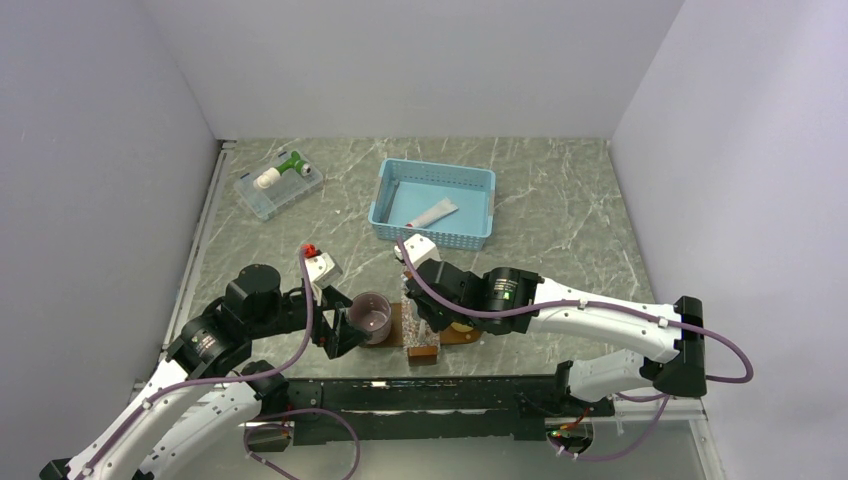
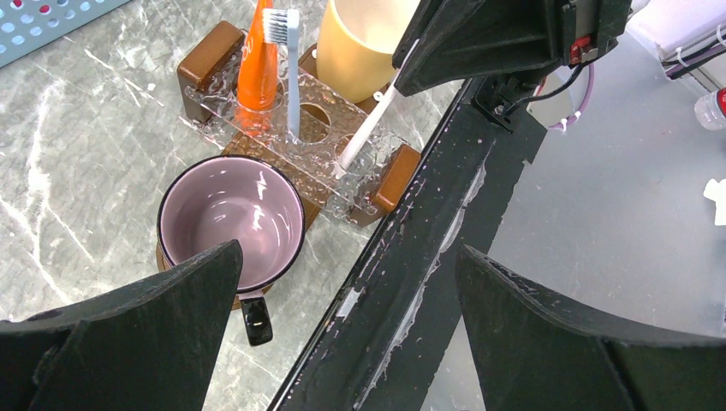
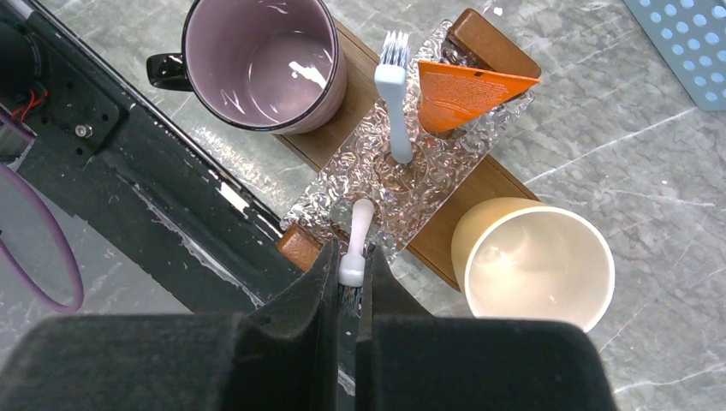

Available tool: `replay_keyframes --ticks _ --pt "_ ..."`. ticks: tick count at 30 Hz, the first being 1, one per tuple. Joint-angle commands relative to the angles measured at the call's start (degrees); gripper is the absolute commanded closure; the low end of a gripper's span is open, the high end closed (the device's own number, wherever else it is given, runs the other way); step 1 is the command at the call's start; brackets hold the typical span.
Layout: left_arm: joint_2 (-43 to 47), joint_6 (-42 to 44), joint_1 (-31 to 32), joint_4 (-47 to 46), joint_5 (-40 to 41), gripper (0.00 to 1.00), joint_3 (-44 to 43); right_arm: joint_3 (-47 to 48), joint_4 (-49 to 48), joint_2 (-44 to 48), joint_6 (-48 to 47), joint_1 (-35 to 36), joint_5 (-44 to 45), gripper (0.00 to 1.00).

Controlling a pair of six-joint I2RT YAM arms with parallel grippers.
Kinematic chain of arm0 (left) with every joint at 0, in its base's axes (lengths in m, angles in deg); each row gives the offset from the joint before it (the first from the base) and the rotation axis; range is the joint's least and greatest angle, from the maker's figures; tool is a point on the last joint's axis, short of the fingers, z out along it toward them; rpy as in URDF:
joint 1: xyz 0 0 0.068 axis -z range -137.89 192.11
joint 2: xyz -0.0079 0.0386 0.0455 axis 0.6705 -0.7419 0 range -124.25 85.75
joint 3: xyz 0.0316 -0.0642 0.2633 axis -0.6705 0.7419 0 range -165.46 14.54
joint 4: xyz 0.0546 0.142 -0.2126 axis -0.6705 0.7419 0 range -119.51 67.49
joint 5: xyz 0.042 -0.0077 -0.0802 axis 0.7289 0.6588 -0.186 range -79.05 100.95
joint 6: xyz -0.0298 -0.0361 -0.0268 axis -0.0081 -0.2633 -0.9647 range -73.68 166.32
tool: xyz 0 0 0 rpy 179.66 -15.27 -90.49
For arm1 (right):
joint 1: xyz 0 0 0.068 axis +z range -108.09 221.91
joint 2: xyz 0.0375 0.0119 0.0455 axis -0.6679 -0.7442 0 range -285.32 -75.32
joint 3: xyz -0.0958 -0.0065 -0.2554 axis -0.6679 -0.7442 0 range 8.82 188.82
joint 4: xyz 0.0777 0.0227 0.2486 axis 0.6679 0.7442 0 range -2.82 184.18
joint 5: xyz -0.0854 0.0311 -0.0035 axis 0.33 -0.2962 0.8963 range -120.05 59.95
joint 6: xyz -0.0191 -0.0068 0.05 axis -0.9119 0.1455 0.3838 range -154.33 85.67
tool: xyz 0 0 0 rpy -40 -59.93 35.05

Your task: Prepare toiletry sets of a toothbrush and toothpaste on the tray

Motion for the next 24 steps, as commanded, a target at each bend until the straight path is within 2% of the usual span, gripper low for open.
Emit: replay_keyframes --ticks 1,5,11,14,24 --pt "-0.2 -0.2 -0.2 -1.4 0.1 0.01 -1.9 0.8 0.0 -0.3 0.0 0.3 -0.2 1.00" --pt "-0.2 -0.2 -0.2 -1.5 0.0 0.01 -1.9 0.8 -0.1 -0.3 0.2 0.4 0.3 1.00" --pt "-0.3 -0.2 -0.2 -1.5 -0.1 0.01 -1.9 1.0 0.3 -0.2 0.6 0.4 1.1 0.79" --pt "-0.2 -0.2 -0.2 -1.4 -0.1 0.01 -1.9 1.1 0.2 0.0 0.9 0.3 1.6 0.73" --pt "-0.4 -0.3 -0.2 -1.5 -0.3 0.01 -1.9 1.6 -0.1 0.7 1.5 0.4 3.2 0.68"
